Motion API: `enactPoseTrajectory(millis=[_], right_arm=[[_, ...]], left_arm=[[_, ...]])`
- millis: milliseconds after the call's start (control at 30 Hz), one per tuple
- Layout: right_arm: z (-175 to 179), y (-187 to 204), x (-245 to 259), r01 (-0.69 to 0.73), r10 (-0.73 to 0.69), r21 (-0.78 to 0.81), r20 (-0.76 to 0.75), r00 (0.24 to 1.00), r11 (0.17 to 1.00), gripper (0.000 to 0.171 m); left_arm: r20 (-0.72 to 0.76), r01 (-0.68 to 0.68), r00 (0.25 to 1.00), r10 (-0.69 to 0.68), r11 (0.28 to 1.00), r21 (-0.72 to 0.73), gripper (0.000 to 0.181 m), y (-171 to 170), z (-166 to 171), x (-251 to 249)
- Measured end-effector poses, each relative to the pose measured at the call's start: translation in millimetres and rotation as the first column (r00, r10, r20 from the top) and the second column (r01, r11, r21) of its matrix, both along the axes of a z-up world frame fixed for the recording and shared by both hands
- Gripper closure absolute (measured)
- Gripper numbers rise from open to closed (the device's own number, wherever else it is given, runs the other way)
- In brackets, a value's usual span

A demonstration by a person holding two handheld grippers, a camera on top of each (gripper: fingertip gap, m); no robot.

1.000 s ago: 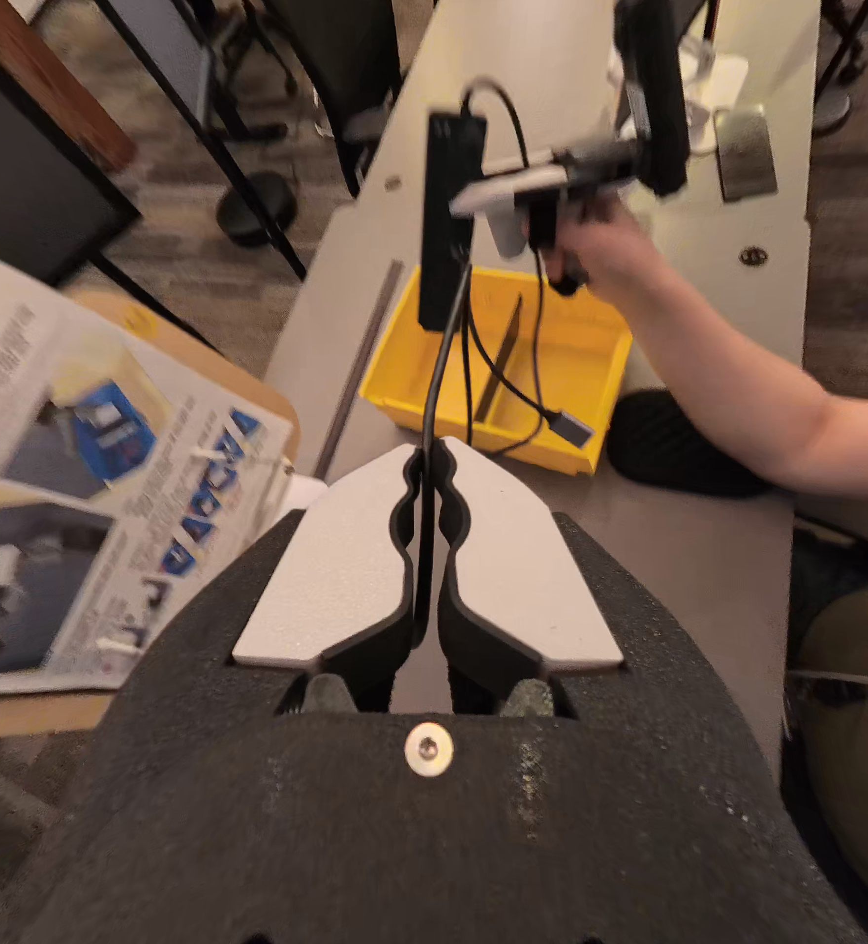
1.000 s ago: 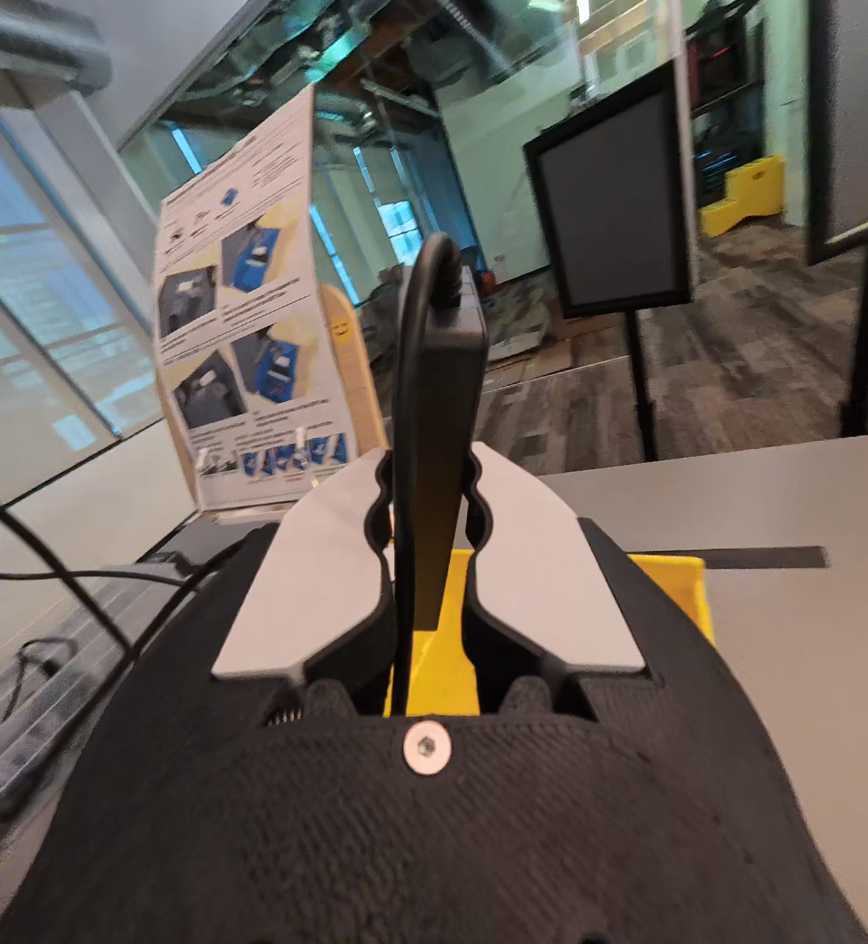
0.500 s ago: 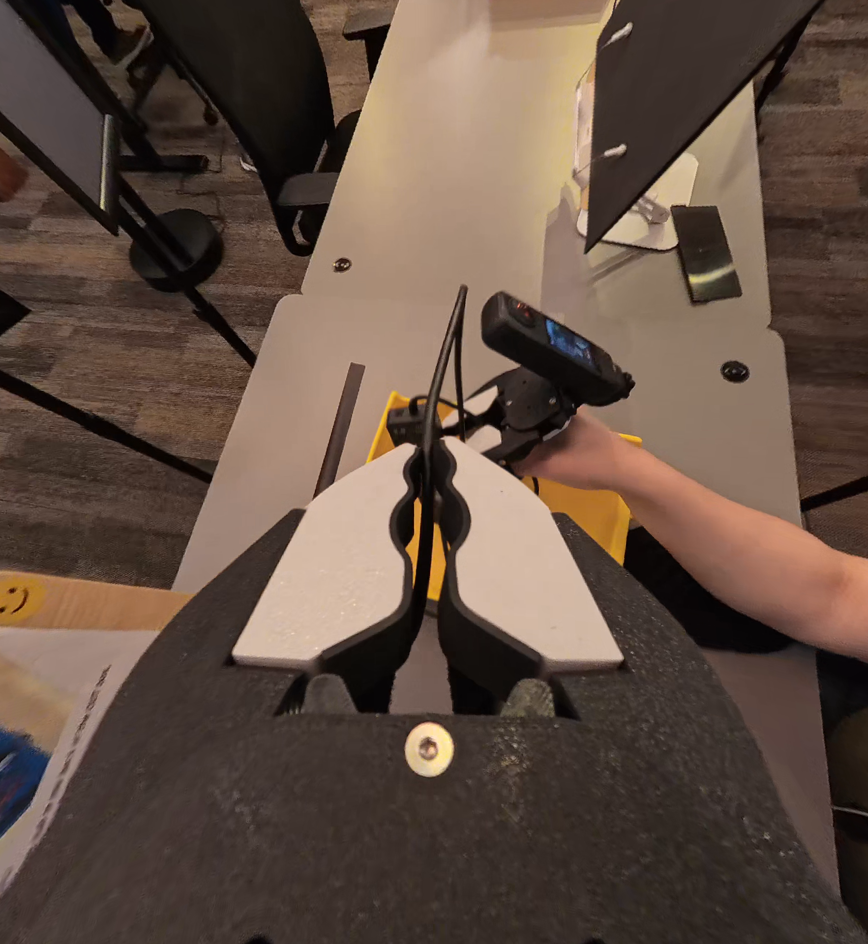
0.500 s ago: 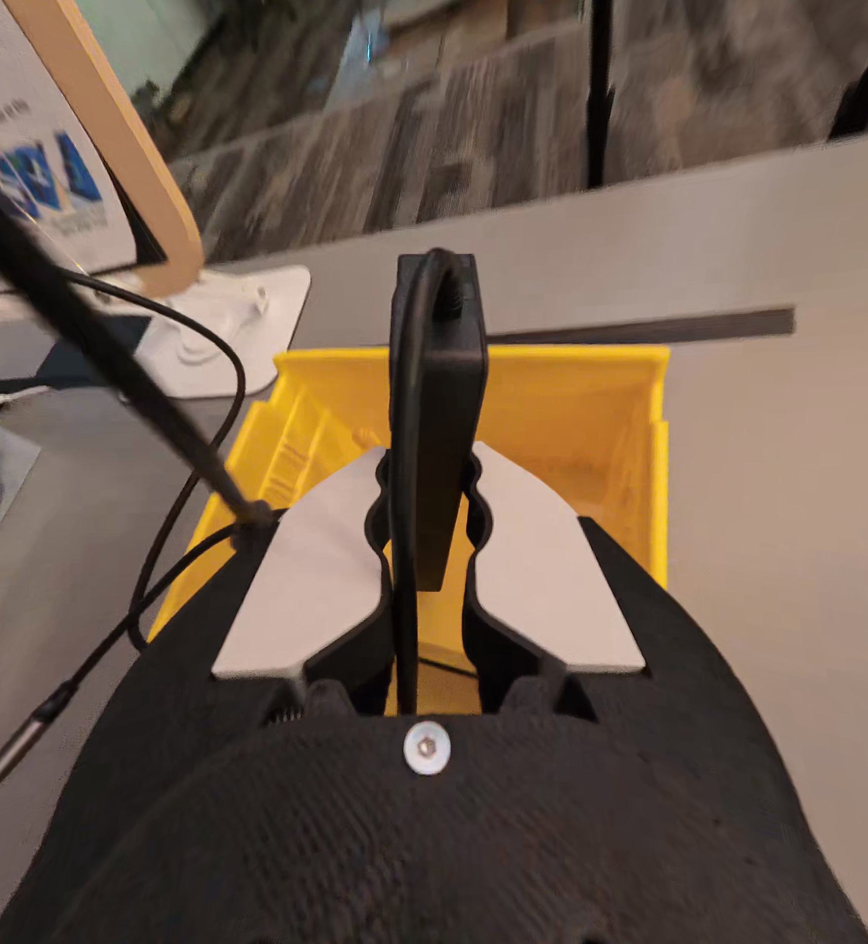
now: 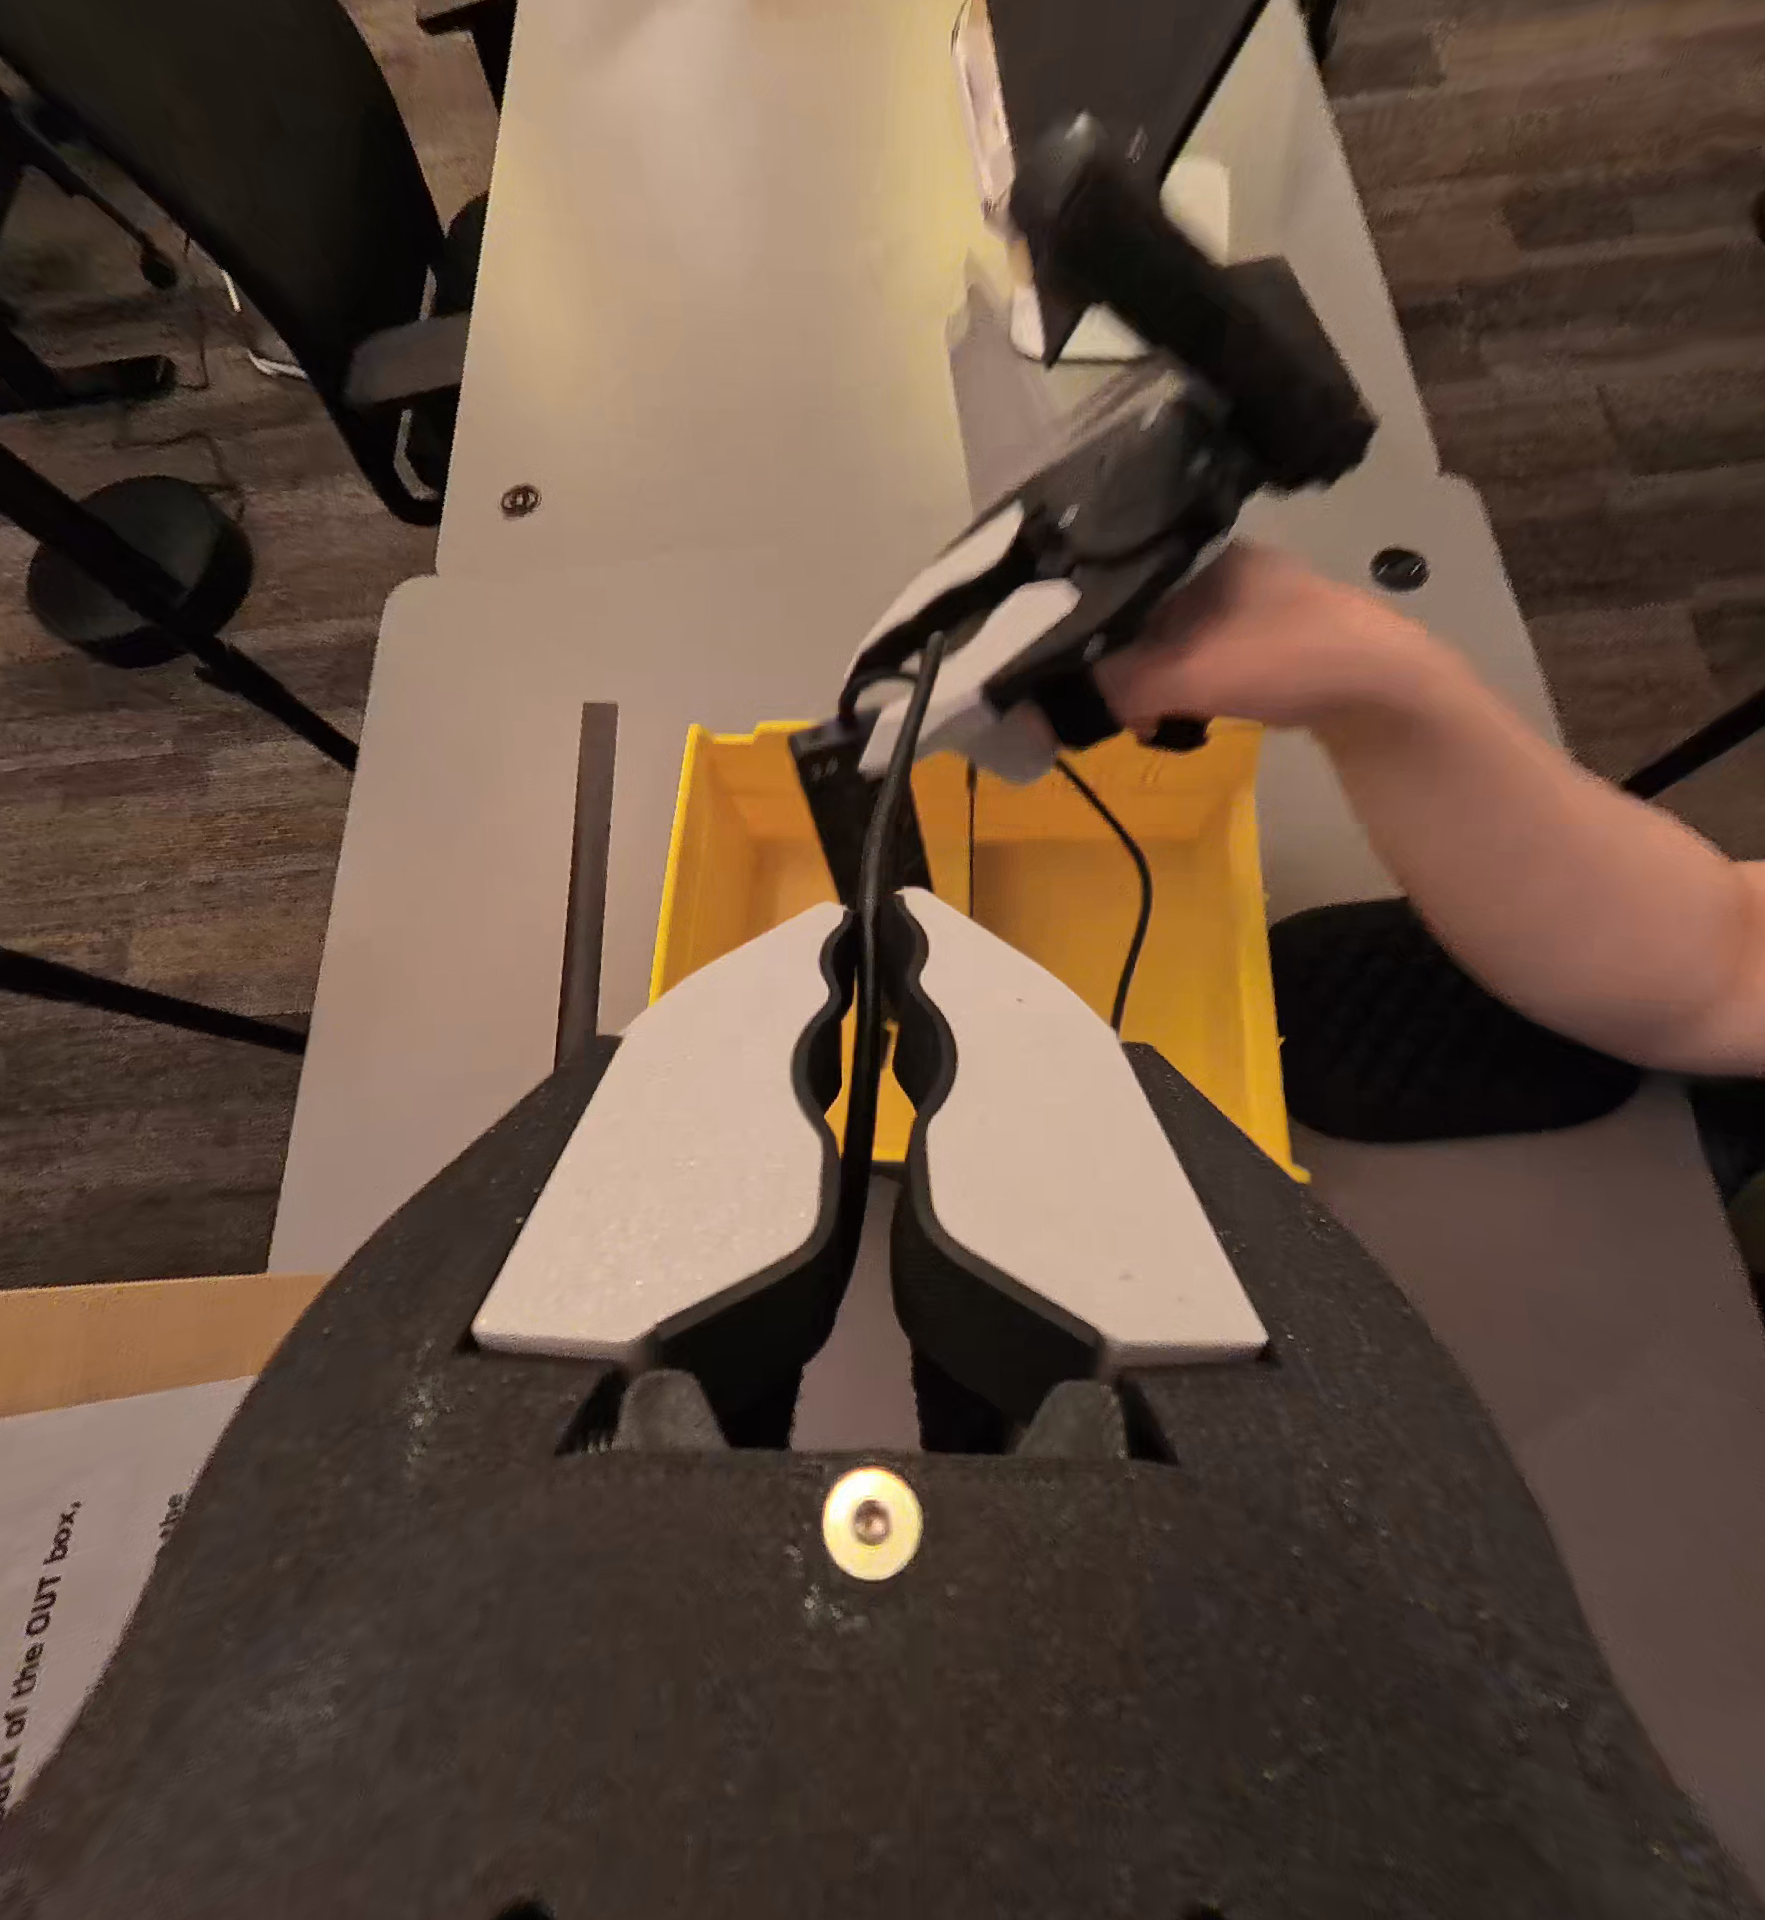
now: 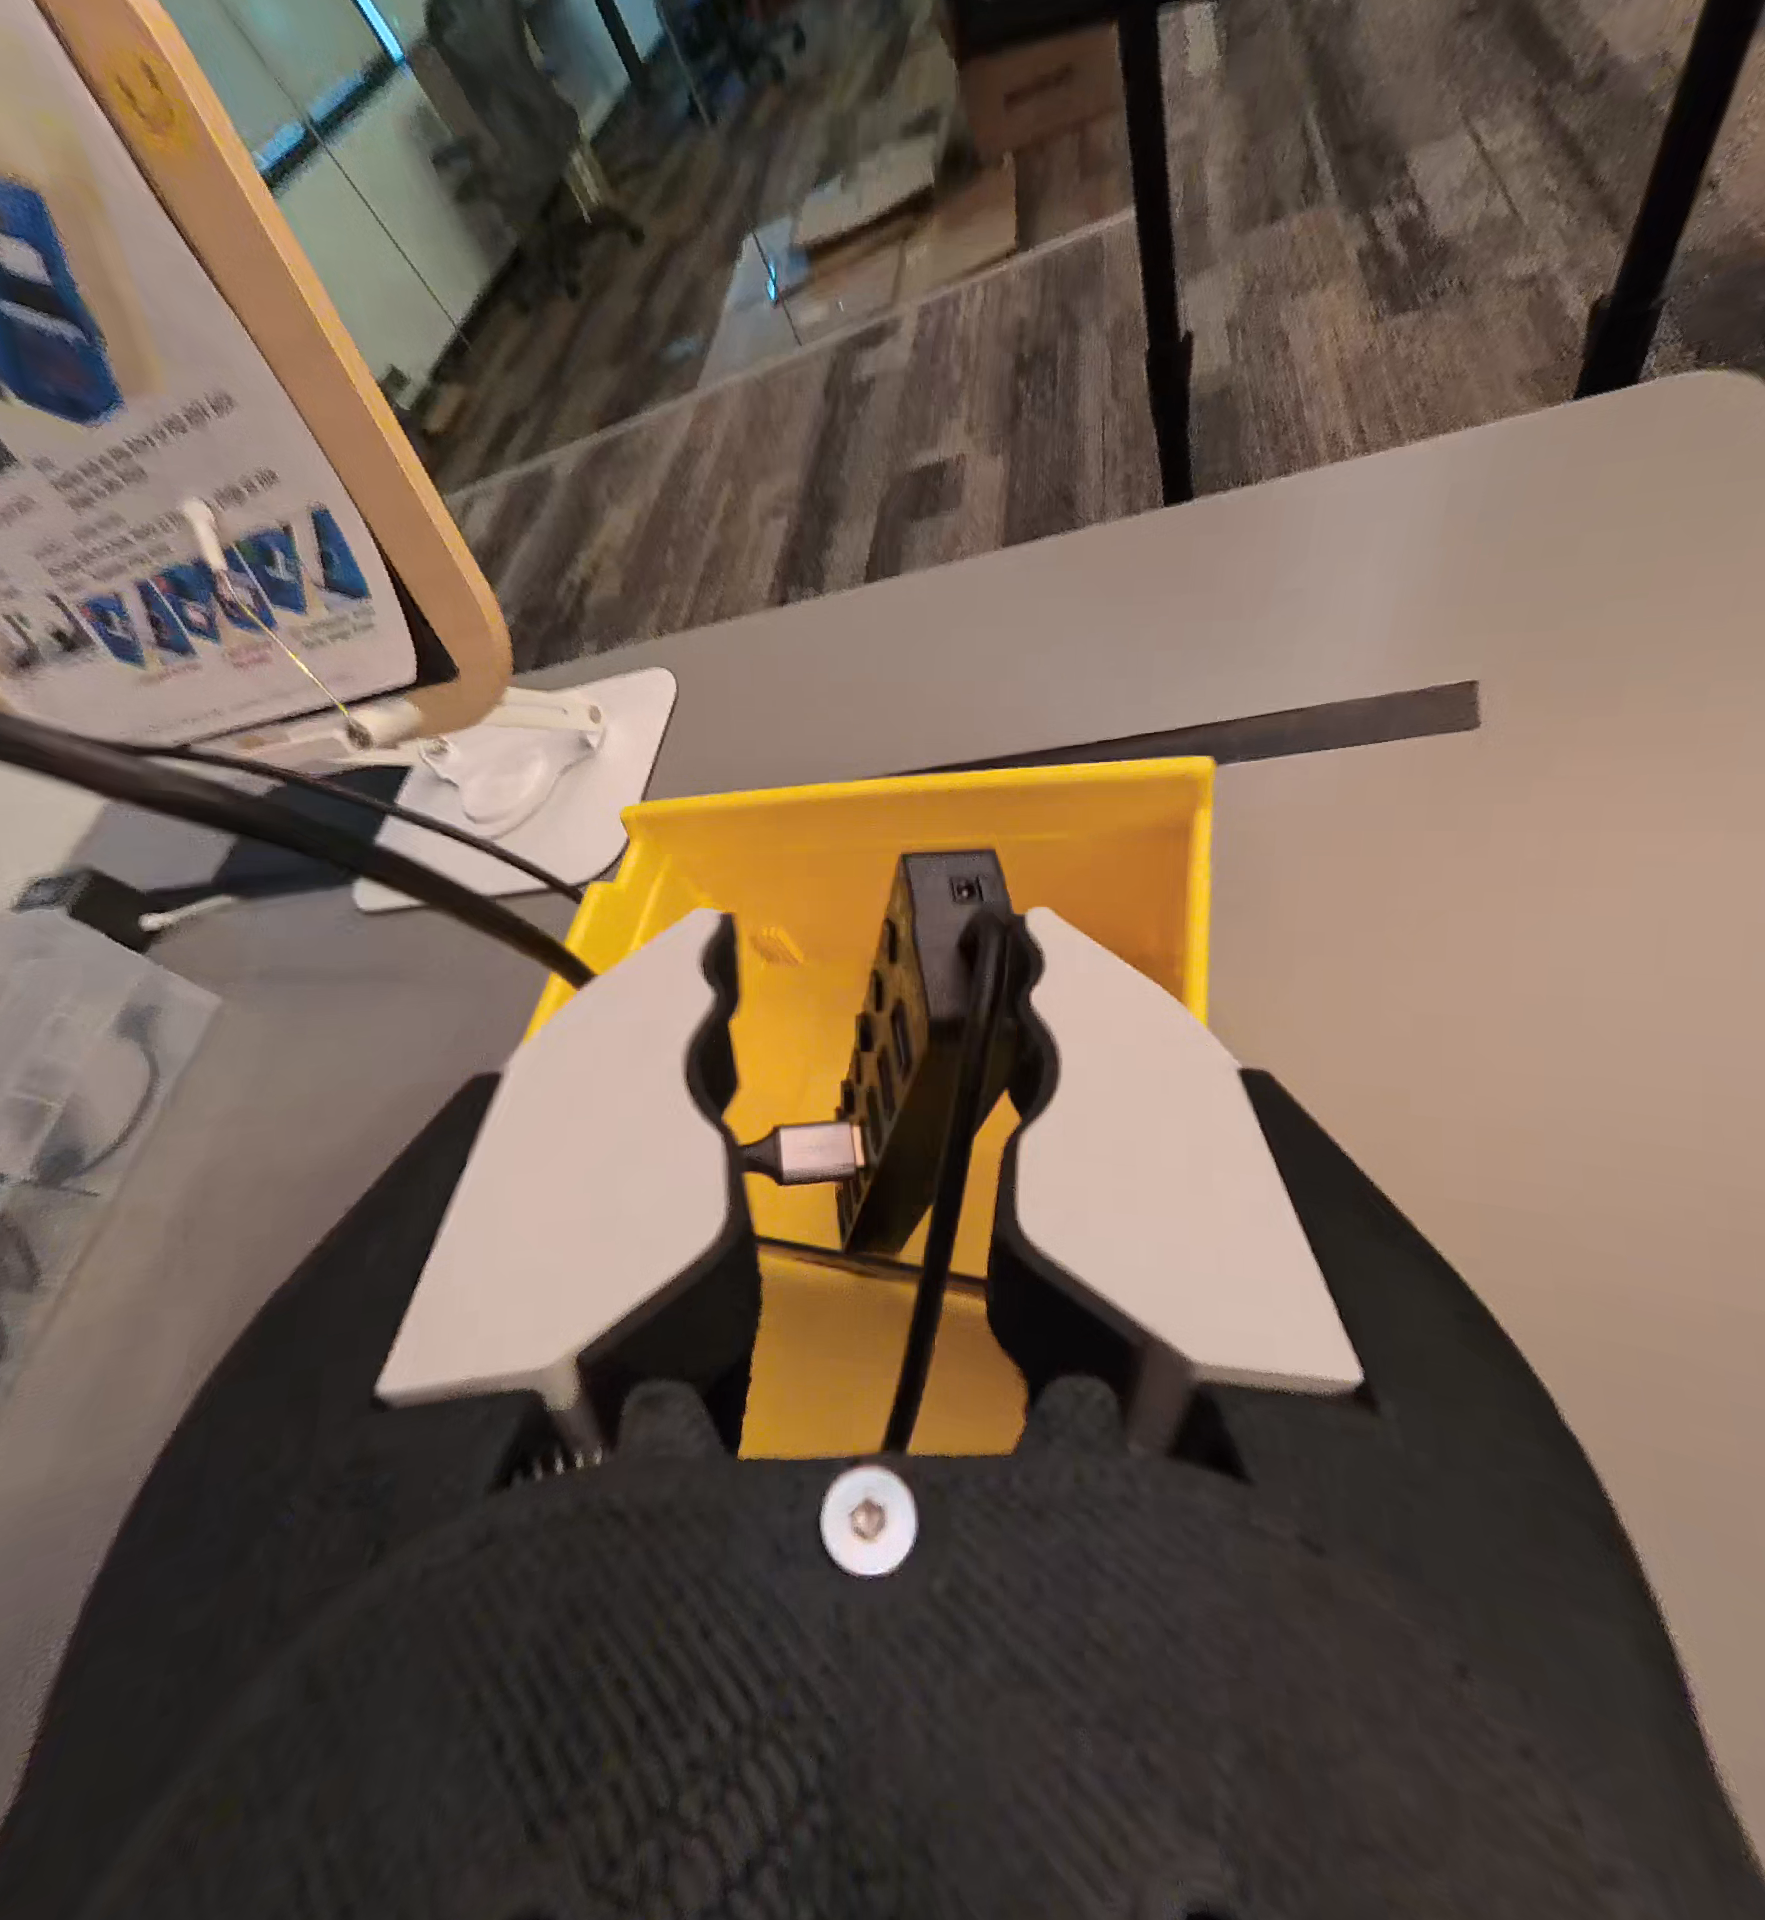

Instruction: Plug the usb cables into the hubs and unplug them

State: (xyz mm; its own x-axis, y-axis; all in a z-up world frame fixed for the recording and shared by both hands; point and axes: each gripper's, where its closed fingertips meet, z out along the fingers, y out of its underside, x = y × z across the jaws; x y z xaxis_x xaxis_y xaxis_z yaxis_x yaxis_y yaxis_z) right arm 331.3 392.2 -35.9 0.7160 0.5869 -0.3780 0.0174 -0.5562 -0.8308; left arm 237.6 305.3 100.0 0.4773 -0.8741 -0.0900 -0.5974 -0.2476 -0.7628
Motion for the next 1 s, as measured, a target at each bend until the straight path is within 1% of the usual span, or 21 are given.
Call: enactPoseTrajectory(millis=[67, 167, 233, 267, 400, 467, 567, 667, 700, 767, 800, 833, 867, 933, 1000], right_arm=[[8.2, -3.0, 11.8, -0.006, 0.006, -0.001, -0.054, 0.999, 1.0, 0.12], [14.7, -12.3, 24.6, -0.065, 0.063, -0.011, -0.117, 0.991, 0.998, 0.123], [16.9, -18.1, 31.8, -0.104, 0.104, 0.003, -0.127, 0.986, 0.995, 0.128], [17.3, -19.7, 34.9, -0.115, 0.116, 0.011, -0.127, 0.985, 0.993, 0.128], [14.3, -16.4, 45.4, -0.096, 0.097, 0.011, -0.143, 0.985, 0.995, 0.129], [7.0, -16.0, 46.2, -0.107, 0.103, -0.019, -0.135, 0.985, 0.994, 0.13], [-3.8, -13.3, 49.0, -0.104, 0.101, -0.031, -0.086, 0.991, 0.994, 0.13], [-6.5, -20.6, 44.0, -0.172, 0.171, -0.014, -0.068, 0.983, 0.985, 0.13], [-7.0, -25.4, 40.4, -0.212, 0.212, -0.002, -0.053, 0.976, 0.977, 0.13], [-8.5, -33.1, 33.9, -0.272, 0.272, 0.03, 0.004, 0.962, 0.962, 0.129], [-9.0, -36.6, 30.5, -0.298, 0.297, 0.047, 0.039, 0.954, 0.953, 0.129], [-7.8, -40.9, 26.0, -0.33, 0.326, 0.071, 0.066, 0.943, 0.941, 0.129], [-5.0, -46.8, 20.0, -0.371, 0.364, 0.098, 0.082, 0.928, 0.924, 0.128], [-1.0, -59.0, 9.7, -0.441, 0.429, 0.137, 0.114, 0.896, 0.887, 0.128], [-2.2, -66.1, 5.2, -0.48, 0.457, 0.147, 0.165, 0.874, 0.865, 0.127]], left_arm=[[-0.045, -0.015, 0.999, 0.014, 1.0, -0.004, 0.178, 3.2, -20.4, -4.7], [-0.126, -0.05, 0.991, 0.045, 0.998, -0.031, 0.178, 13.1, -60.0, -6.1], [-0.203, -0.09, 0.976, 0.077, 0.995, -0.053, 0.177, 21.6, -89.2, -5.4], [-0.234, -0.09, 0.97, 0.071, 0.993, -0.071, 0.177, 23.0, -102.5, -2.1], [-0.326, -0.089, 0.944, 0.049, 0.99, -0.11, 0.178, 28.1, -139.3, 17.1], [-0.426, -0.148, 0.901, 0.078, 0.98, -0.133, 0.177, 33.5, -157.9, 15.4], [-0.587, -0.194, 0.804, 0.09, 0.974, -0.117, 0.177, 41.0, -185.4, 7.0], [-0.644, -0.173, 0.763, 0.062, 0.979, -0.111, 0.177, 42.8, -208.1, 11.1], [-0.654, -0.184, 0.753, 0.077, 0.978, -0.097, 0.177, 45.0, -213.1, 10.9], [-0.64, -0.216, 0.759, 0.122, 0.974, -0.071, 0.175, 50.9, -217.2, 13.0], [-0.62, -0.232, 0.773, 0.135, 0.969, -0.079, 0.173, 51.5, -216.7, 14.2], [-0.587, -0.243, 0.796, 0.147, 0.966, -0.088, 0.166, 53.0, -214.2, 16.7], [-0.555, -0.25, 0.816, 0.163, 0.965, -0.083, 0.159, 55.6, -208.9, 18.3], [-0.485, -0.238, 0.856, 0.181, 0.969, -0.059, 0.155, 59.3, -191.6, 20.8], [-0.416, -0.228, 0.889, 0.19, 0.973, -0.041, 0.149, 58.0, -171.0, 22.3]])
